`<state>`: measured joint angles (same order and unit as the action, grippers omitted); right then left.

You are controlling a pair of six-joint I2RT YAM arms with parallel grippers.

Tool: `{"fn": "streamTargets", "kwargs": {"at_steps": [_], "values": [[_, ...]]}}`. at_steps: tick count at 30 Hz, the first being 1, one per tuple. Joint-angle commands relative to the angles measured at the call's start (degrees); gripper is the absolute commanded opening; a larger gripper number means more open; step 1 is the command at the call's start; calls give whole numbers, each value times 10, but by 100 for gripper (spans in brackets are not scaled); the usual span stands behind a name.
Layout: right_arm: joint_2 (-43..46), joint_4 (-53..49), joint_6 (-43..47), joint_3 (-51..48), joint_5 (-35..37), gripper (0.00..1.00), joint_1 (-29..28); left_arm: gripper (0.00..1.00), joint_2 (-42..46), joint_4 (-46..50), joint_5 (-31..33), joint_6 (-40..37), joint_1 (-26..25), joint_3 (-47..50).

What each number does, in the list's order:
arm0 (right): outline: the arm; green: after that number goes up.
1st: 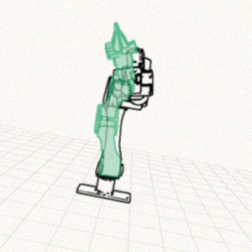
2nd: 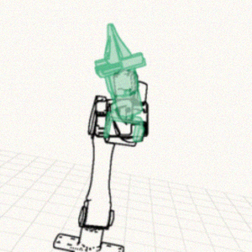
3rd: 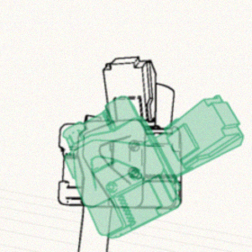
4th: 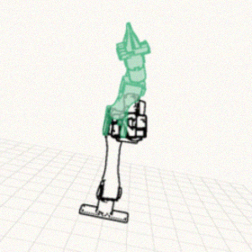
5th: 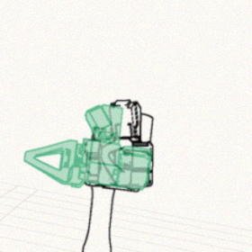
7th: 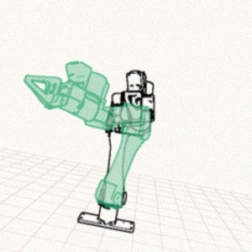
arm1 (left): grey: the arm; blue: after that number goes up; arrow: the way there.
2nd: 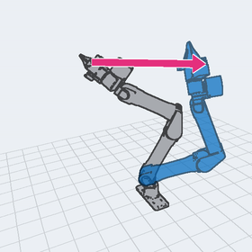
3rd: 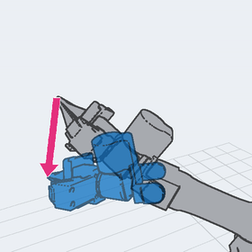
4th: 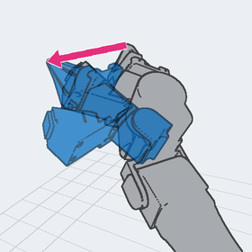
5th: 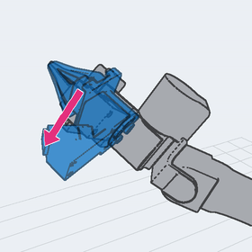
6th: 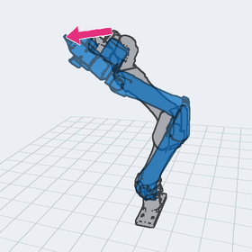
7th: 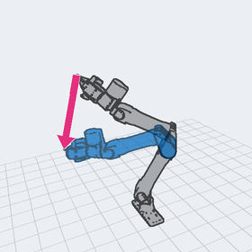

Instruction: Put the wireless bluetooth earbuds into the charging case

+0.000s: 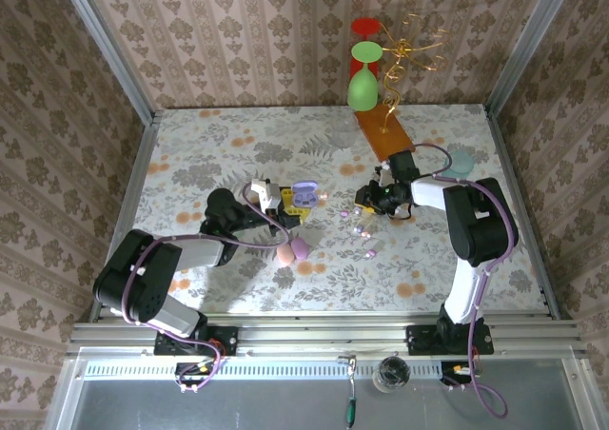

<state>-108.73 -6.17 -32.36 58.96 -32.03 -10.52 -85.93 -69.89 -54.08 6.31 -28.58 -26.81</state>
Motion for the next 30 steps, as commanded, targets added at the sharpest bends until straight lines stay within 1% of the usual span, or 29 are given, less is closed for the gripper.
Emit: {"fn": "streamTargets", "kwargs": {"at_steps": [1, 5, 13, 17, 27, 30], "values": [[14, -11, 8, -7, -10, 34, 0, 31, -2, -17, -15, 6, -3, -14], [5, -30, 23, -2, -17, 35, 0, 30, -1, -17, -15, 5, -3, -11], [15, -15, 26, -14, -44, 33, -3, 30, 1, -16, -16, -4, -3, -7], [13, -16, 29, -14, -48, 29, -4, 30, 1, -16, -17, -4, -3, -8], [8, -32, 41, -10, -52, 28, -15, 30, -1, -15, -18, 0, -3, -9], [5, -31, 42, -10, -51, 29, -16, 30, -1, -15, -18, 0, -3, -11]]}}
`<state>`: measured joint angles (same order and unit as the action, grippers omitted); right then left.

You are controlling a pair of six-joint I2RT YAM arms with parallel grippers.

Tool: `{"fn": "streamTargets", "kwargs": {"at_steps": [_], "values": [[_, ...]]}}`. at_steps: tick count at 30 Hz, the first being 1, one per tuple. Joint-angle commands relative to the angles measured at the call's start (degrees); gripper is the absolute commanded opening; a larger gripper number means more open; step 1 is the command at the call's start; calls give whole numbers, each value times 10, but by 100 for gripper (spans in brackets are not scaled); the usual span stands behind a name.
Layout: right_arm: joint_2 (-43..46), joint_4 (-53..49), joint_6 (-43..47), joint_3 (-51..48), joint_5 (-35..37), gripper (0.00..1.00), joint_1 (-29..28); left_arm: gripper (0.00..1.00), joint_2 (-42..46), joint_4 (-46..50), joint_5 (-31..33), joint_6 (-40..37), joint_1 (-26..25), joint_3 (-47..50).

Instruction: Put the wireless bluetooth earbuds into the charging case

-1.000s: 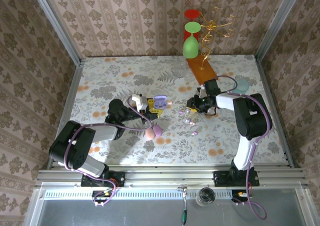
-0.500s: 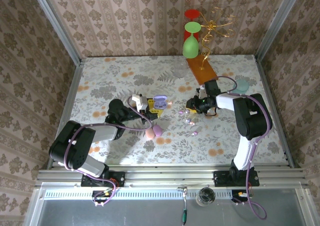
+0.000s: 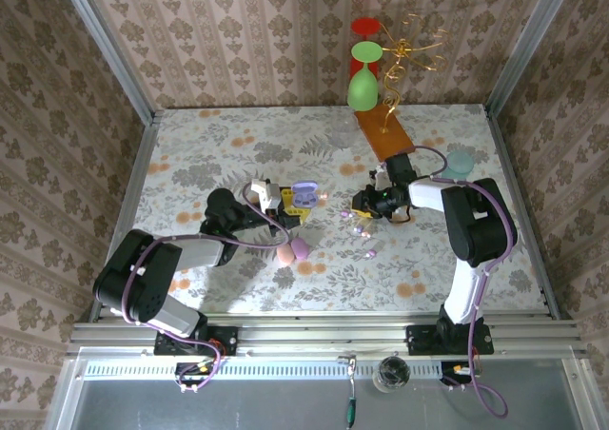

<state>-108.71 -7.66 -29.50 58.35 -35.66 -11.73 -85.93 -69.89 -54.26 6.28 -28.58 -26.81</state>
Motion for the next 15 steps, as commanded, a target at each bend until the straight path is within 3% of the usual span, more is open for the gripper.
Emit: {"fn": "streamTargets", "kwargs": {"at_steps": [1, 15], "values": [[4, -15, 14, -4, -16, 30, -4, 30, -1, -15, -17, 0, -3, -11], [7, 5, 5, -8, -35, 27, -14, 30, -4, -17, -18, -1, -4, -10]]}}
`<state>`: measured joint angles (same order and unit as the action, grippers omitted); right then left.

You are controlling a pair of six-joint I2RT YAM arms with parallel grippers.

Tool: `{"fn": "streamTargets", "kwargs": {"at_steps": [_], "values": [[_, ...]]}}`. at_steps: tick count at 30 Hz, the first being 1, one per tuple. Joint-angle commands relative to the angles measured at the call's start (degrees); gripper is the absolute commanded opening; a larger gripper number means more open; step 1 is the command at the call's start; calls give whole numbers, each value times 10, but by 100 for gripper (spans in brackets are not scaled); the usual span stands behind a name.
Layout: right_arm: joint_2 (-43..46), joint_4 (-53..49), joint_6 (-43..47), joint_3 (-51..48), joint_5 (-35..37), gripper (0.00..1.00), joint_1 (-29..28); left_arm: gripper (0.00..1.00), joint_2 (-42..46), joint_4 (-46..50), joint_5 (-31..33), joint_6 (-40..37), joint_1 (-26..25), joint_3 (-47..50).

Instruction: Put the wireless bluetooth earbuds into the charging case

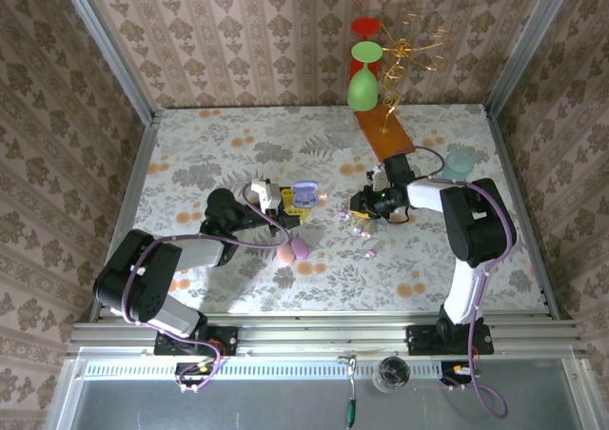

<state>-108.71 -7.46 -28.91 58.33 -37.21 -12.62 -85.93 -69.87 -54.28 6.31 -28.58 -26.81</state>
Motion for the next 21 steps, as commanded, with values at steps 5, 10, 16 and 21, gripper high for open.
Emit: {"fn": "streamTargets", "kwargs": {"at_steps": [5, 10, 16, 21], "values": [[1, 5, -2, -5, -23, 26, -10, 30, -5, -19, -17, -1, -4, -9], [-2, 7, -5, -4, -19, 26, -13, 30, -5, -20, -18, -1, -4, -8], [-8, -25, 9, 11, 2, 26, -22, 30, -4, -22, -20, -1, -4, -7], [-14, -59, 22, 29, 34, 26, -31, 30, -4, -23, -21, 0, -4, -8]]}}
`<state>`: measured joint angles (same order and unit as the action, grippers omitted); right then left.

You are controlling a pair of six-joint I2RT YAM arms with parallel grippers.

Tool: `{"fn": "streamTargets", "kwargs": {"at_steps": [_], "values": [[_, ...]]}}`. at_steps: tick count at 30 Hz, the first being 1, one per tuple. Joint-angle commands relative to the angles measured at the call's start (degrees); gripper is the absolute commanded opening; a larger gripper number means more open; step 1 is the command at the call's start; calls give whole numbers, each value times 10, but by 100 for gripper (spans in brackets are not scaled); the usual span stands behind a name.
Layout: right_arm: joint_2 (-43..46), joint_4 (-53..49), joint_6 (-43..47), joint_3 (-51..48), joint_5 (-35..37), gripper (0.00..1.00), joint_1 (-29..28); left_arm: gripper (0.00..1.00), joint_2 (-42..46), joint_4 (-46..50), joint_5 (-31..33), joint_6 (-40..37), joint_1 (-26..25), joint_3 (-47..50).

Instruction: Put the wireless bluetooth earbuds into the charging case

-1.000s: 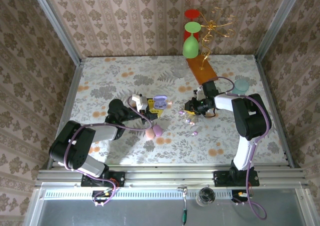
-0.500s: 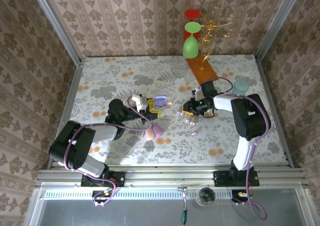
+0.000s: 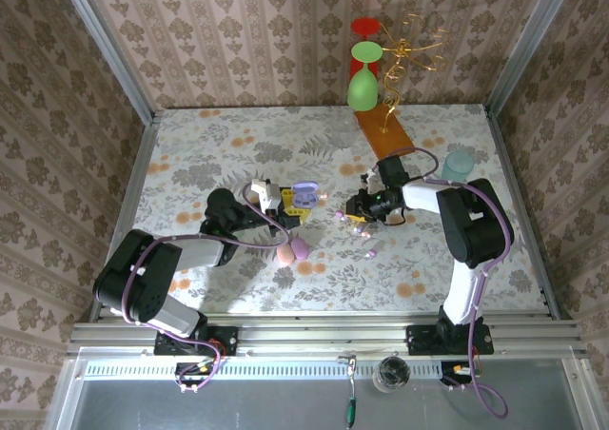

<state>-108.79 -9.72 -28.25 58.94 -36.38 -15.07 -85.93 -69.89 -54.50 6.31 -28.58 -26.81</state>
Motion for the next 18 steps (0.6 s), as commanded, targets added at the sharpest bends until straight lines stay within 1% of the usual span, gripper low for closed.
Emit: {"fn": "streamTargets", "kwargs": {"at_steps": [1, 12, 16, 18], "values": [[-15, -44, 18, 25, 31, 26, -8, 30, -4, -23, -18, 0, -4, -8], [-27, -127, 54, 63, 120, 27, -28, 30, -4, -24, -18, -3, -4, -6], [-19, -127, 58, 63, 141, 25, -32, 30, -4, -23, -14, -7, -4, -4], [2, -113, 58, 53, 155, 24, -35, 30, -5, -22, -8, -12, -3, -1]]}}
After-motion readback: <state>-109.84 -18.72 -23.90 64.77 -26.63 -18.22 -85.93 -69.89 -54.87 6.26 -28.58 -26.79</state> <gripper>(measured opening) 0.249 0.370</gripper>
